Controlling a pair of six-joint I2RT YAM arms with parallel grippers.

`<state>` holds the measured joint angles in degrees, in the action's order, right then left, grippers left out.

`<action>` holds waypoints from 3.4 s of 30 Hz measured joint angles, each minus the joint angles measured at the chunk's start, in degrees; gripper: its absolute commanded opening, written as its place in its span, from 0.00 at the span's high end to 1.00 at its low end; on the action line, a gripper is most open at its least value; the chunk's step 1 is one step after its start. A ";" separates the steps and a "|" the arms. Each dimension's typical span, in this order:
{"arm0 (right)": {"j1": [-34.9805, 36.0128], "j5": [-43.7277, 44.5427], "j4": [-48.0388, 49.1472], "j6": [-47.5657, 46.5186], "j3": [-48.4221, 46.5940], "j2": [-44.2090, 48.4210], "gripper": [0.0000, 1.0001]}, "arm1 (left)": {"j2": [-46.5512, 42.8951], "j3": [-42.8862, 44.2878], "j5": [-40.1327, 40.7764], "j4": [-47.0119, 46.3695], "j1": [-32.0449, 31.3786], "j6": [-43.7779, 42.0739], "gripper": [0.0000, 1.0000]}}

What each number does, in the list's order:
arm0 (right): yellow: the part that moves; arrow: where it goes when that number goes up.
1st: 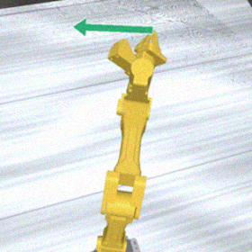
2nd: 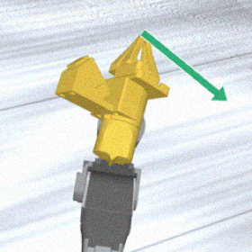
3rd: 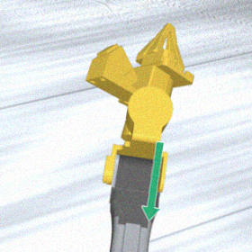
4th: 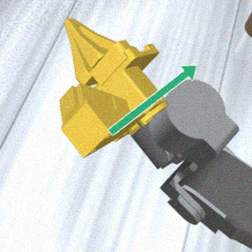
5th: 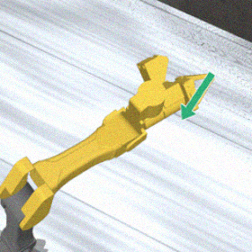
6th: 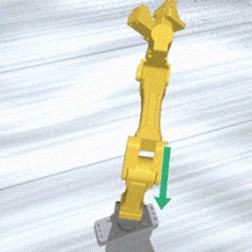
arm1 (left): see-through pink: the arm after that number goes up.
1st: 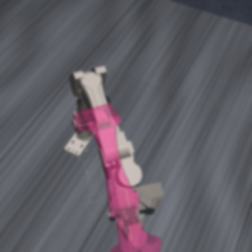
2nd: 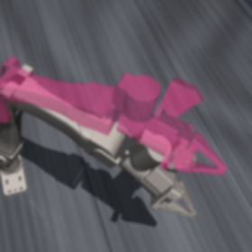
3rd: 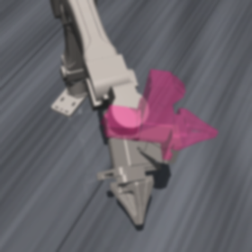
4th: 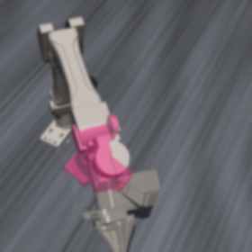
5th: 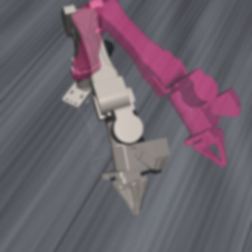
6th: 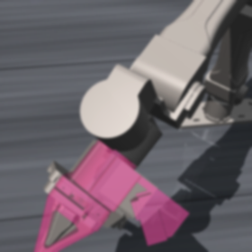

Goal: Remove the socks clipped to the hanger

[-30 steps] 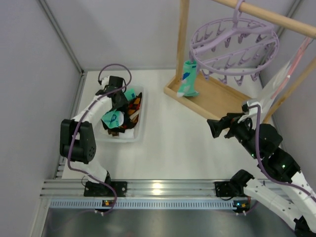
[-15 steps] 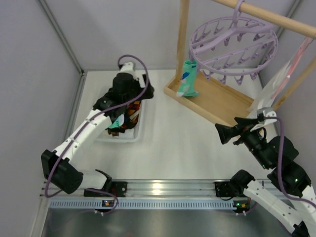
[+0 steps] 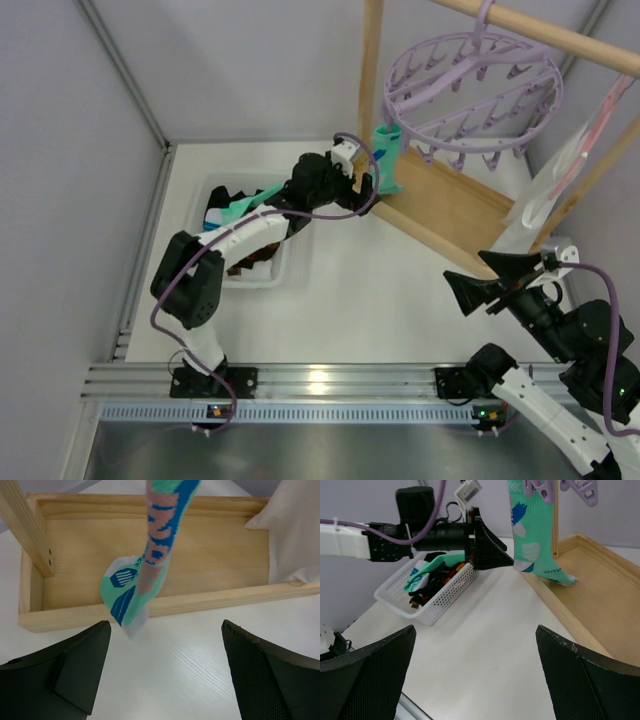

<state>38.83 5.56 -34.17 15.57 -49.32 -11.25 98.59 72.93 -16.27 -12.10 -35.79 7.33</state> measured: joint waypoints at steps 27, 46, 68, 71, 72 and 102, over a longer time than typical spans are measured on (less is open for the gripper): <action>0.00 -0.15 -2.54 -0.42 -0.66 1.07 0.00 | -0.85 5.84 14.78 -3.32 -6.40 -3.02 1.00; 0.00 6.91 -1.99 1.60 -16.87 -11.26 0.01 | -18.69 -14.32 34.18 -0.81 -26.18 1.99 1.00; 0.13 28.98 -17.73 -5.90 -49.57 -56.02 0.29 | 14.25 14.75 66.55 -1.09 -42.73 -2.43 1.00; 0.55 32.63 -17.84 -7.06 -49.31 -56.70 0.29 | 15.04 16.24 66.53 -1.07 -43.06 -2.78 1.00; 0.70 33.97 -17.94 -7.56 -49.18 -56.94 0.30 | 15.21 16.52 66.53 -1.09 -43.12 -2.80 1.00; 3.02 48.85 -2.03 -16.70 -36.54 -62.51 0.46 | 16.35 18.14 65.59 -0.98 -43.82 -2.99 1.00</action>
<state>41.85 54.41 -36.21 -1.13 -85.86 -73.76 114.93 91.07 49.32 -13.08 -79.61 4.34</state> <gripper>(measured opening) 0.557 0.036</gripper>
